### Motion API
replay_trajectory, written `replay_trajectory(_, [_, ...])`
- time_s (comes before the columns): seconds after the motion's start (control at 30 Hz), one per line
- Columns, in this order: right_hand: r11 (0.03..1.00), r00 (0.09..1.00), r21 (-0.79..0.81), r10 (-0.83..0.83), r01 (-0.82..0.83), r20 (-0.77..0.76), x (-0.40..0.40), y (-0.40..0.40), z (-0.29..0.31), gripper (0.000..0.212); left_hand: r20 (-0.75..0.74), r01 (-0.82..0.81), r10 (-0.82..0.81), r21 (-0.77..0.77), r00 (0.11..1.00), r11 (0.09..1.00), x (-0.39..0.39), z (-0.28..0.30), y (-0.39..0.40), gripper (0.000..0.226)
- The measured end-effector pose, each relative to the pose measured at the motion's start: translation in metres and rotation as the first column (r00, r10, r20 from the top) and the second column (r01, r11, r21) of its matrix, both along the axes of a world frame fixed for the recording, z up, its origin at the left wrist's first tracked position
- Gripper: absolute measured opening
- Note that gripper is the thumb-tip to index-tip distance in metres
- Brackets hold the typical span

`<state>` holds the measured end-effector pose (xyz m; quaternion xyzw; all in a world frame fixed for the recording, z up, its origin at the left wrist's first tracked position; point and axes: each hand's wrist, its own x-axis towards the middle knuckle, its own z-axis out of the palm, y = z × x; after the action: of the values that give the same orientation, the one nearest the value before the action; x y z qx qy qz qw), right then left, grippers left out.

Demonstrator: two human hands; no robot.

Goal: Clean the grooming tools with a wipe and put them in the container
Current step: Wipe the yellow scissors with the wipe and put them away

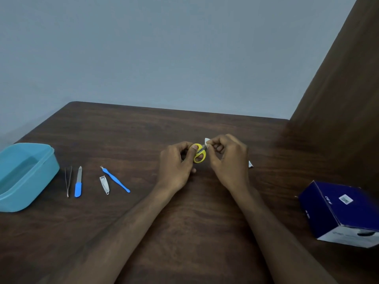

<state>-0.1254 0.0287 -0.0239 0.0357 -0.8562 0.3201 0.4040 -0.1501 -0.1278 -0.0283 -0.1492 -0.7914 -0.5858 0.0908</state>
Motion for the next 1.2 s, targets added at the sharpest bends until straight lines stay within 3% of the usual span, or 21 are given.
replay_trajectory(0.2, [0.986, 0.992, 0.102, 0.126, -0.128, 0.028, 0.006, -0.013, 0.0, 0.01, 0.07, -0.013, 0.005, 0.116, 0.998, 0.993, -0.002, -0.001, -0.003, 0.022])
replay_trajectory(0.27, [0.994, 0.997, 0.077, 0.08, -0.081, 0.013, 0.003, -0.008, -0.001, 0.01, 0.089, -0.018, 0.004, 0.156, 0.996, 0.988, -0.003, -0.002, -0.003, 0.021])
replay_trajectory(0.37, [1.0, 1.0, 0.017, 0.009, -0.009, -0.017, 0.001, -0.003, 0.0, 0.011, 0.093, -0.015, 0.0, 0.157, 0.996, 0.987, -0.003, -0.003, -0.001, 0.022])
replay_trajectory(0.53, [0.979, 0.993, 0.167, 0.117, -0.116, 0.009, 0.004, -0.017, -0.004, 0.008, 0.073, 0.009, -0.018, 0.13, 0.997, 0.991, -0.003, -0.003, -0.003, 0.022])
replay_trajectory(0.7, [0.996, 0.999, 0.081, 0.039, -0.036, -0.034, -0.001, -0.007, -0.005, 0.007, 0.082, 0.013, -0.024, 0.137, 0.996, 0.99, -0.003, -0.004, 0.0, 0.022])
replay_trajectory(0.83, [0.97, 0.99, 0.197, 0.142, -0.144, 0.025, 0.003, -0.012, -0.005, 0.003, 0.092, 0.009, -0.022, 0.14, 0.996, 0.99, -0.002, -0.002, -0.002, 0.022])
replay_trajectory(1.07, [0.993, 0.987, 0.022, -0.109, 0.113, -0.117, -0.005, 0.014, 0.001, 0.009, 0.093, 0.001, -0.01, 0.094, 0.996, 0.996, -0.004, -0.003, 0.0, 0.02])
replay_trajectory(1.2, [0.995, 0.992, 0.072, -0.06, 0.068, -0.11, -0.003, 0.007, -0.001, 0.01, 0.08, 0.011, -0.017, 0.082, 0.997, 0.997, -0.005, -0.004, -0.002, 0.02])
